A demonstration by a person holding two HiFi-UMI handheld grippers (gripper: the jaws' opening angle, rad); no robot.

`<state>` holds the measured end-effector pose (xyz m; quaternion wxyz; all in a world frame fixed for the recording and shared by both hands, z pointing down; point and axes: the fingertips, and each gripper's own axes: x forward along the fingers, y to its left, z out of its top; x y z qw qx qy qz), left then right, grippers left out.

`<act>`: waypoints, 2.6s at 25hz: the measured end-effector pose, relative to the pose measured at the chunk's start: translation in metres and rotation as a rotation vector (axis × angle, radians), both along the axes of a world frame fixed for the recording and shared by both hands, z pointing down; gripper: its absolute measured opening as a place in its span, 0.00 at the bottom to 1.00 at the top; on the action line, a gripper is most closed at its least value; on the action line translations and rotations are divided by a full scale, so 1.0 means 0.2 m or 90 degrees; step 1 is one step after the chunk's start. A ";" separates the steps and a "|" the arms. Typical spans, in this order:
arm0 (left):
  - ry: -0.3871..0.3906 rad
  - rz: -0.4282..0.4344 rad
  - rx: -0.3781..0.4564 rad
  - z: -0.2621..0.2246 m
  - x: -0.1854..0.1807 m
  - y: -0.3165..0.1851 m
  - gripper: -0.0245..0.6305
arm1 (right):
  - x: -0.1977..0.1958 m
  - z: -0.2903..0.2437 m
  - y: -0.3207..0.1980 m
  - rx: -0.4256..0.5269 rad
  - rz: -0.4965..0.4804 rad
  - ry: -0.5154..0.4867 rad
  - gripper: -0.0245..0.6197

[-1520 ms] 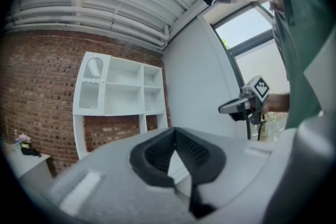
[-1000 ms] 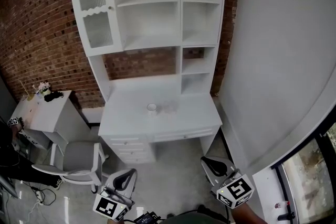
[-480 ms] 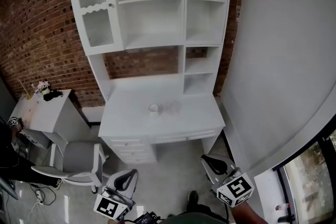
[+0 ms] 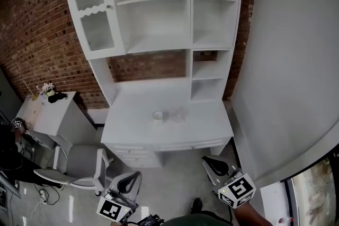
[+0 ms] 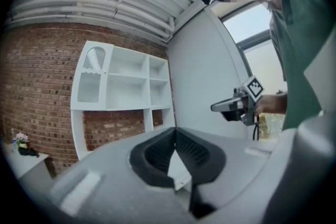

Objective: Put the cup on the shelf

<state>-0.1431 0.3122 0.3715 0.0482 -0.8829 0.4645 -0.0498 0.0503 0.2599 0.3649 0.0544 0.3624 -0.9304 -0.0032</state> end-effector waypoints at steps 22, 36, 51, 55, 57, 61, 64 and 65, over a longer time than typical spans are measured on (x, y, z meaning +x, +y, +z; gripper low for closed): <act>-0.027 -0.053 -0.003 -0.02 0.45 -0.65 0.04 | 0.37 0.02 -0.74 0.001 -0.071 -0.030 0.05; -0.021 -0.032 -0.023 0.04 0.49 -0.84 0.04 | 0.44 0.09 -0.88 -0.023 -0.041 -0.030 0.05; -0.010 0.051 -0.010 0.00 0.27 -1.25 0.04 | 0.23 0.07 -1.13 -0.023 0.037 -0.017 0.05; -0.006 0.063 -0.008 0.00 0.17 -1.37 0.04 | 0.13 0.07 -1.23 -0.024 0.050 -0.012 0.05; -0.005 0.070 -0.010 0.00 0.12 -1.43 0.04 | 0.08 0.07 -1.29 -0.024 0.059 -0.009 0.05; 0.001 0.086 -0.019 0.03 0.03 -1.54 0.04 | 0.00 0.09 -1.37 -0.031 0.074 -0.004 0.05; 0.002 0.095 -0.023 0.06 -0.03 -1.61 0.04 | -0.07 0.11 -1.43 -0.032 0.082 0.001 0.05; 0.000 0.098 -0.023 0.07 -0.06 -1.63 0.04 | -0.09 0.11 -1.44 -0.033 0.085 0.002 0.05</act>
